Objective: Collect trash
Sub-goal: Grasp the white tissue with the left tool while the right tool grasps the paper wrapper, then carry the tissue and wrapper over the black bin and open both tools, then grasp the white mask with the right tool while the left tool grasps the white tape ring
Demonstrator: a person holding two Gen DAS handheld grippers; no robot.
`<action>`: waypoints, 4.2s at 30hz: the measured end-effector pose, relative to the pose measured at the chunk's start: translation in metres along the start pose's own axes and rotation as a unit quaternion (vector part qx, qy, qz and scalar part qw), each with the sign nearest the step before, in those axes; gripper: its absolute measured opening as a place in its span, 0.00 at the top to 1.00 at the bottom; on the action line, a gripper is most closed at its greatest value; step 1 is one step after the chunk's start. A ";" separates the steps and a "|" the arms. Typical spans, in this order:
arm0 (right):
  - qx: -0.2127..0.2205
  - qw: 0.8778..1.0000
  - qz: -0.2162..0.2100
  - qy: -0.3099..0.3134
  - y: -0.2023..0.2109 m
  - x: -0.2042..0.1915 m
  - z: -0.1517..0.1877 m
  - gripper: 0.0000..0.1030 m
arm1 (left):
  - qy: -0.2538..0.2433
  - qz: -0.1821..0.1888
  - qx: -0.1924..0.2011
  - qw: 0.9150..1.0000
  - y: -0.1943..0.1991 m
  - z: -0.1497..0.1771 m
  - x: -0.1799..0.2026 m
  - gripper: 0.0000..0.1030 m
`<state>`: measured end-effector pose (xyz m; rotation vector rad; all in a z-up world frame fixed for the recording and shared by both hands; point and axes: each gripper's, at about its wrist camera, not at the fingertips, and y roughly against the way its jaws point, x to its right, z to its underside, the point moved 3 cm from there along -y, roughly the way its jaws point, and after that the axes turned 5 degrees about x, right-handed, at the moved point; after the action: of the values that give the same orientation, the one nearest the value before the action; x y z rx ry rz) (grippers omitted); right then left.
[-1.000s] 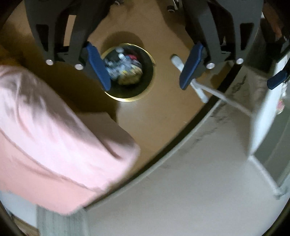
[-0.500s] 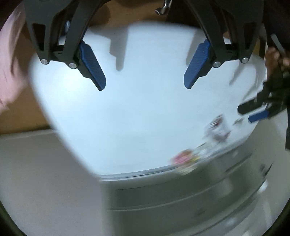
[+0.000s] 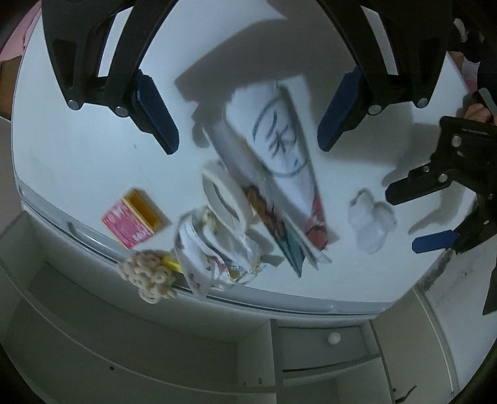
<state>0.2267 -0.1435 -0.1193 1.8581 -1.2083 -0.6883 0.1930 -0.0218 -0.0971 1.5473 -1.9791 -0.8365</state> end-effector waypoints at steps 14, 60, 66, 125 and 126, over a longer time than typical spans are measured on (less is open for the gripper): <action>0.027 0.999 -0.002 0.026 0.013 -0.029 0.014 0.71 | -0.039 0.008 -0.002 0.999 -0.016 0.000 0.016 0.66; 0.025 0.813 0.238 -0.530 0.234 0.293 0.574 0.79 | -0.354 0.375 -0.042 0.856 0.021 0.161 0.631 0.66; 0.004 0.798 0.215 -0.562 0.204 0.295 0.607 0.79 | -0.361 0.359 -0.075 0.858 -0.011 0.185 0.641 0.66; 0.070 0.811 0.277 -0.510 0.258 0.290 0.530 0.24 | -0.348 0.321 0.035 0.880 0.082 0.112 0.576 0.11; 0.077 0.820 0.275 -0.497 0.262 0.286 0.514 0.24 | -0.340 0.314 0.042 0.885 0.085 0.103 0.564 0.10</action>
<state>-0.1879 -0.6325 -0.1776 1.0763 -2.3902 -1.2968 -0.0713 -0.5372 -0.1032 0.5507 -2.8015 -1.0906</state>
